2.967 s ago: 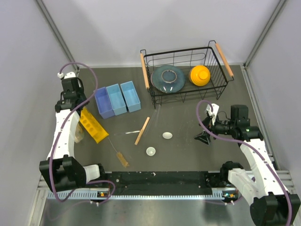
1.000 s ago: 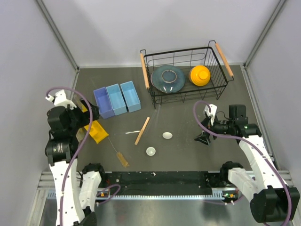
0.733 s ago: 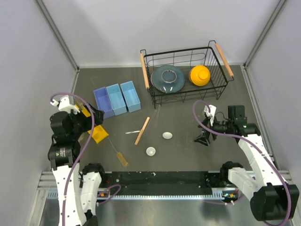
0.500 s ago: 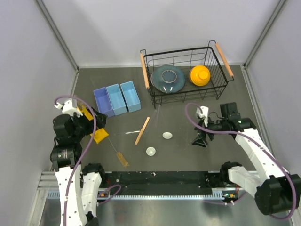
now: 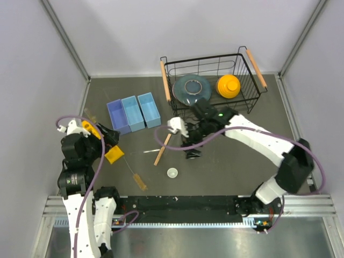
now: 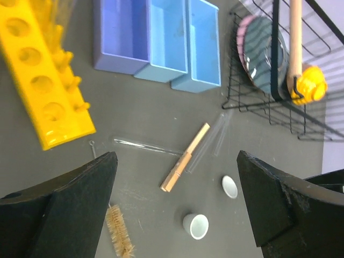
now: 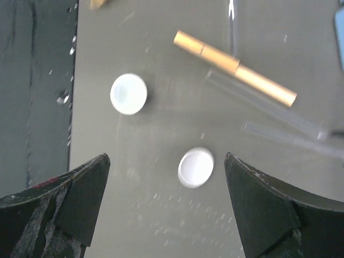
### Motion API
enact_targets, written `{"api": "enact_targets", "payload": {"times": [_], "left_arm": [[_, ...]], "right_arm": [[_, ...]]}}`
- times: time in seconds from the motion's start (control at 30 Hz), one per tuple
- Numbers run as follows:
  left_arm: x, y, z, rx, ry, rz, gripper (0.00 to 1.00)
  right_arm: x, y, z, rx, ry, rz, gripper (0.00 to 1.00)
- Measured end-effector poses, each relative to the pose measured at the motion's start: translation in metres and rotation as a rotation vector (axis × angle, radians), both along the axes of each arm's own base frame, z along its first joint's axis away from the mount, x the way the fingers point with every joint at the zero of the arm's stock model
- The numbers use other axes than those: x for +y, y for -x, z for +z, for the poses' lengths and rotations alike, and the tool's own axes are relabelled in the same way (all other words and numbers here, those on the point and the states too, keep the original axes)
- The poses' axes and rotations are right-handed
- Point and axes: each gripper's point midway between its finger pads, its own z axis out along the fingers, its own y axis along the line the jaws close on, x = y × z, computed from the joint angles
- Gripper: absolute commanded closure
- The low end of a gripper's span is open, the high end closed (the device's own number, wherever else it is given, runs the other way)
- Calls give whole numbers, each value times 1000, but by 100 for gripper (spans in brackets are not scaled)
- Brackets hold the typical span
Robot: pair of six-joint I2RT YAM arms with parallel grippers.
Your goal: Organize the chemistry lab equipment
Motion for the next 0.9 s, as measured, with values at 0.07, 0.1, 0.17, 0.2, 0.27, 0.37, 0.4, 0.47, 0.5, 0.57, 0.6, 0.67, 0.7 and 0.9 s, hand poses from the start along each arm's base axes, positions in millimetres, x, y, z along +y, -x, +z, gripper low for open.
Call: {"api": "enact_targets", "payload": {"times": [0.07,0.1,0.17,0.2,0.27,0.37,0.4,0.47,0.5,0.57,0.6,0.67,0.7,0.9], "left_arm": [[7,3,1,8,3,60,1],[13,6,3,9,-2,100,1],[26,11,11,-6,-23,184,1],[32,13,15,-13,-32,222,1],[47,21,26,-37,-56,319,1],[63,33,38,-75,-84,420,1],[68,37,41,-84,-93,449,1],[74,42,44,-90,-108,488,1],[77,44,44,-87,-115,505,1],[81,47,42,-78,-128,530,1],[83,48,41,-74,-133,541,1],[87,51,41,-72,-142,561,1],[88,53,41,-73,-146,570,1],[92,58,41,-72,-158,595,1]], "right_arm": [[28,-6,-2,-12,22,34,12],[41,-10,-4,-15,32,44,12],[67,-20,-10,-27,44,59,13],[79,-25,-15,-36,52,63,14],[102,-34,-29,-49,73,68,18],[127,-42,-50,-61,112,73,23],[135,-44,-59,-68,127,73,24],[148,-46,-74,-78,151,78,28],[152,-47,-79,-81,160,77,30],[161,-49,-92,-86,180,78,34],[163,-51,-96,-88,187,73,36],[168,-55,-103,-92,198,66,39],[170,-57,-106,-96,202,63,40],[173,-62,-119,-95,221,45,46]]}}
